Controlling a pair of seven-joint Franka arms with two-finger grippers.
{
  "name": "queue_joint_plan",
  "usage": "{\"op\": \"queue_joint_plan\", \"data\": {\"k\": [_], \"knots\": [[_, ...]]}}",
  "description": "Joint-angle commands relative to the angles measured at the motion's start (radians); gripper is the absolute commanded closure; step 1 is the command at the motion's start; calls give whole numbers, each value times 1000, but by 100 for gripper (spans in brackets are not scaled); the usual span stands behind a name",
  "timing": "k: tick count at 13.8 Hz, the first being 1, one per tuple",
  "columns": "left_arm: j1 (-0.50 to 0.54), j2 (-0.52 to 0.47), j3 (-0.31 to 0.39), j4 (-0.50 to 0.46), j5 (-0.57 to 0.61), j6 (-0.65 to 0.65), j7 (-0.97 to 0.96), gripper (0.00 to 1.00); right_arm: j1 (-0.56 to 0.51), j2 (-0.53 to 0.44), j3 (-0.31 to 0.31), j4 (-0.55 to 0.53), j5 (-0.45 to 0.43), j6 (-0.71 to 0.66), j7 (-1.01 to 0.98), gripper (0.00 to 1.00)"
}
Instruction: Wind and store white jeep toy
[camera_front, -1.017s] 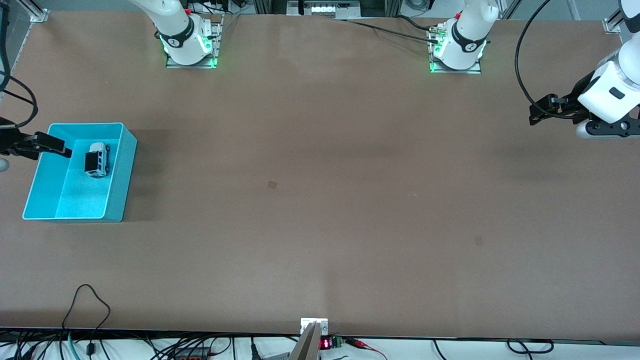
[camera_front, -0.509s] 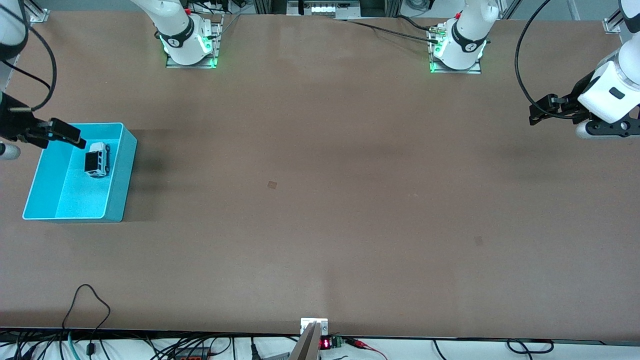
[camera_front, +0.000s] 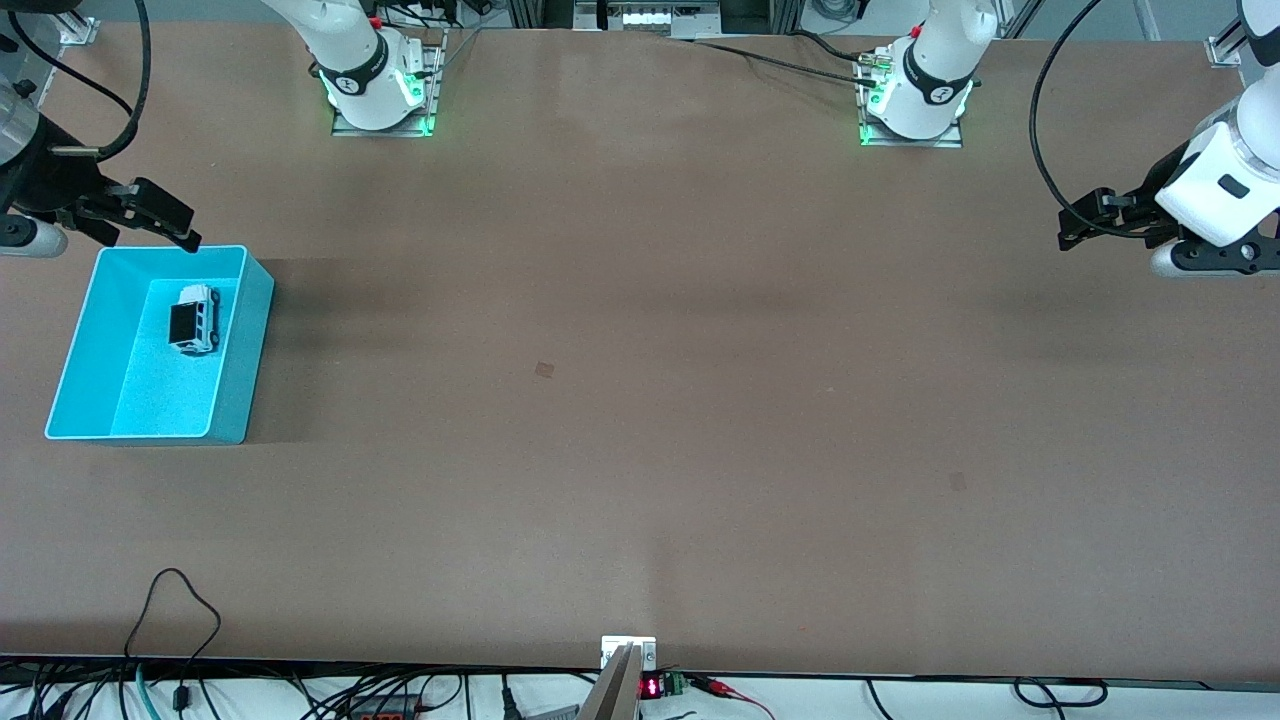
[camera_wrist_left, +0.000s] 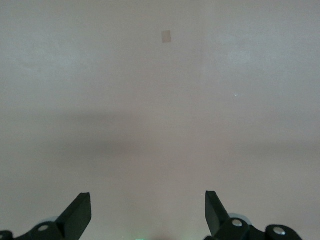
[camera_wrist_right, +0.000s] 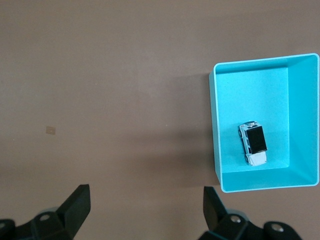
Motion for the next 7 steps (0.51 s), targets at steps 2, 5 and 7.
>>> {"op": "queue_joint_plan", "data": {"k": [2, 5, 7], "knots": [[-6, 15, -1, 33, 17, -21, -10, 0, 0, -8, 13, -4, -17, -5, 4, 0], [-6, 15, -1, 32, 17, -21, -10, 0, -5, -4, 13, 11, -11, -4, -4, 0], [-6, 15, -1, 32, 17, -21, -10, 0, -6, 16, 16, 52, -14, -38, 5, 0]]}}
